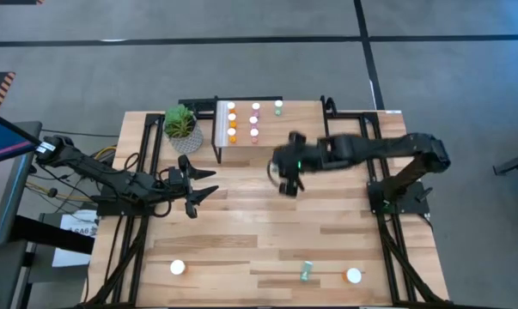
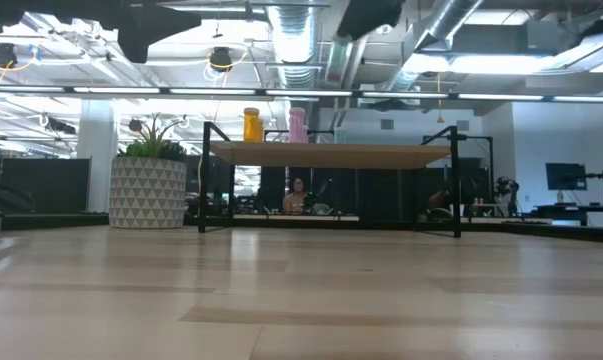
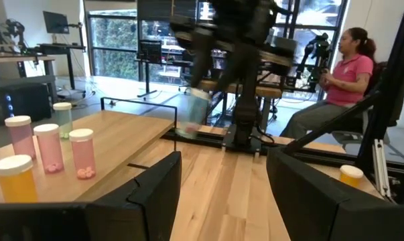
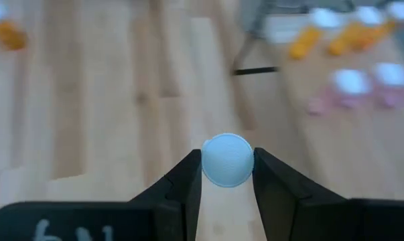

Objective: Pick and place medicine bottles onto shelf by color
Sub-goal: Put the left green pill bottle on the shelf aligned with the other green pill bottle

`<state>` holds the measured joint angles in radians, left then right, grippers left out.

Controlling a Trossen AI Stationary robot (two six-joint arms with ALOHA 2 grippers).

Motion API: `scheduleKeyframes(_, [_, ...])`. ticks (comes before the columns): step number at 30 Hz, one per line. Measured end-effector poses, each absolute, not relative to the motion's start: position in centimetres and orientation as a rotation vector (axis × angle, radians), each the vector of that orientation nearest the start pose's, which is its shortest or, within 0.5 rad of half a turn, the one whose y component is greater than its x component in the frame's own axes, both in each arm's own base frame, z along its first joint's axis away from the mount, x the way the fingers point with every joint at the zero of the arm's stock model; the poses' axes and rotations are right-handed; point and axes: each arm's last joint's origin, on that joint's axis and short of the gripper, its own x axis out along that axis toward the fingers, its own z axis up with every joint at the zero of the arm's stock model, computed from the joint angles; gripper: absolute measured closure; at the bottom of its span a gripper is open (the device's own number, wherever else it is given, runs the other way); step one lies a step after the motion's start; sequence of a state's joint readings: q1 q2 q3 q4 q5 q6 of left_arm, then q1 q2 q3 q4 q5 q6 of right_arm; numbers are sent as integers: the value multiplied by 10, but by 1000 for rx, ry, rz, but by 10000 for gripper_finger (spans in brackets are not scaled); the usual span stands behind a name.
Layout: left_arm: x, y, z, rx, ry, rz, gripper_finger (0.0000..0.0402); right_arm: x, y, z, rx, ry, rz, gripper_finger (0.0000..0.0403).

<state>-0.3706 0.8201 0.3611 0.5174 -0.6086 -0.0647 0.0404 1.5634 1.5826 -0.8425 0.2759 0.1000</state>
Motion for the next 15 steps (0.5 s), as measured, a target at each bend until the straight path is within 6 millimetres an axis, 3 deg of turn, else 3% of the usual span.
scheduleKeyframes(8, [171, -49, 247, -83, -53, 242, 194, 319, -80, 361, 45, 817, -330, 269])
scheduleKeyframes(15, [171, -49, 246, -67, -46, 243, 194, 311, -114, 360, 91, 819, -334, 269])
